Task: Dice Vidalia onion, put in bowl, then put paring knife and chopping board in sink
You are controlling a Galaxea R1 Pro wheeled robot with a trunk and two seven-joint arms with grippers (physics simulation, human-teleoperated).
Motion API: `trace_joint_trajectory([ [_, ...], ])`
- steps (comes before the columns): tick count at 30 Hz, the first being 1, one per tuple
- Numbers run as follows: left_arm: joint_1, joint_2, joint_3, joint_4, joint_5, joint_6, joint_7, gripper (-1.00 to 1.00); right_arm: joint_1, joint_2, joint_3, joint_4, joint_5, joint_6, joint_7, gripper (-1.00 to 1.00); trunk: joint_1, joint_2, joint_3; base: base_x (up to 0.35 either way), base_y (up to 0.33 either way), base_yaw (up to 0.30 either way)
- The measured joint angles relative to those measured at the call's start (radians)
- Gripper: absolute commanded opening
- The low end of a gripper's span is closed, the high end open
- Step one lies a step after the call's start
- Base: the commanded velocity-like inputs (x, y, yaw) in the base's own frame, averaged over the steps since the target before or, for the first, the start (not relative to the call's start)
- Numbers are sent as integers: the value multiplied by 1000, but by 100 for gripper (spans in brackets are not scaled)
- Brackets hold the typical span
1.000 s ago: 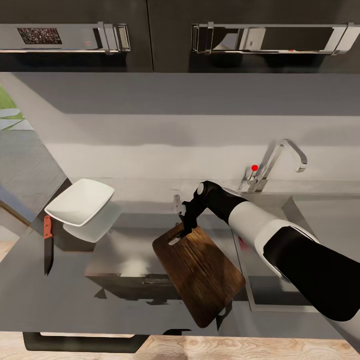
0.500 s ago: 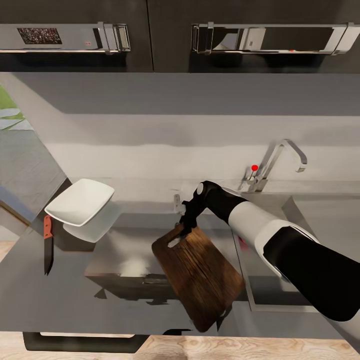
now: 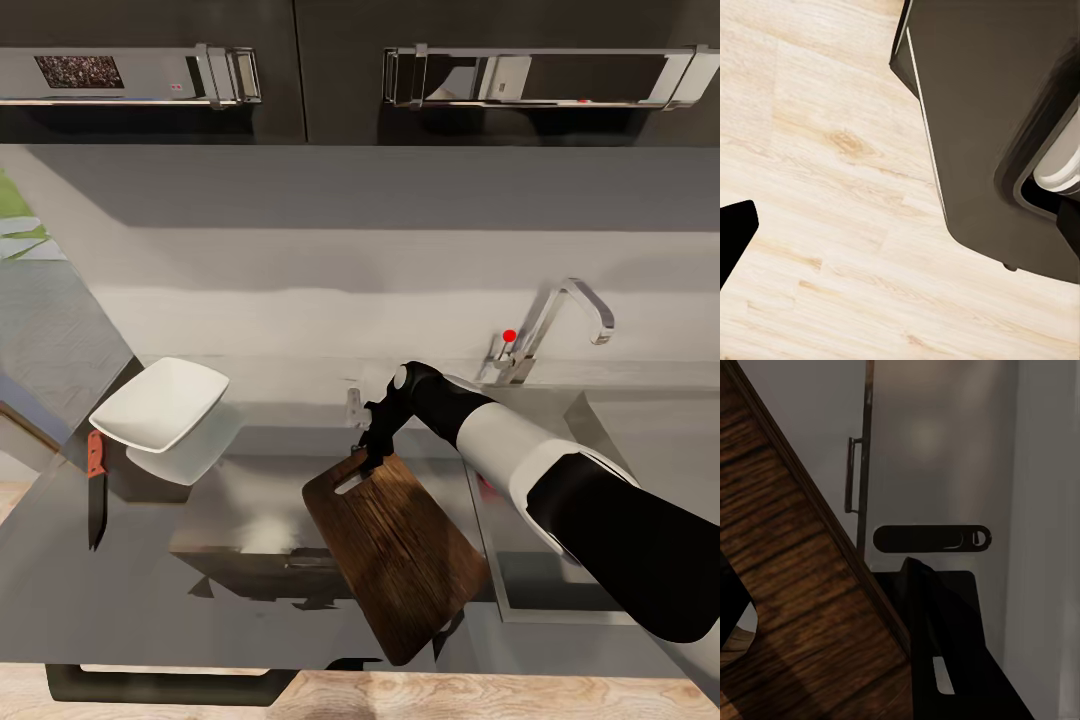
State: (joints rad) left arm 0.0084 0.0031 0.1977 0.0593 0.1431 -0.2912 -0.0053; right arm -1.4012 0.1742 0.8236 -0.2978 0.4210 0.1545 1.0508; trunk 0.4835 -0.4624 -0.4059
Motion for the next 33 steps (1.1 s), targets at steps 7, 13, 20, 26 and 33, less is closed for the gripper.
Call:
trace_joint_trajectory([
  [7,0,0,0,0,0,0,0,100,2,0,-1,1,-1,3,-2,-100,0,0,1,0,0,0],
  [13,0,0,0,0,0,-1,0,100,2,0,-10,28,-12,7,-16,-100,0,0,9,0,0,0],
  [20,0,0,0,0,0,-2,0,100,2,0,-11,50,-2,20,-32,-100,0,0,20,0,0,0],
  [26,0,1,2,-1,0,-2,0,100,2,0,6,50,12,84,-34,-100,0,1,29,0,0,0],
  [33,0,0,2,-2,-1,-3,0,100,2,0,-19,50,14,102,-35,-100,0,1,40,0,0,0],
])
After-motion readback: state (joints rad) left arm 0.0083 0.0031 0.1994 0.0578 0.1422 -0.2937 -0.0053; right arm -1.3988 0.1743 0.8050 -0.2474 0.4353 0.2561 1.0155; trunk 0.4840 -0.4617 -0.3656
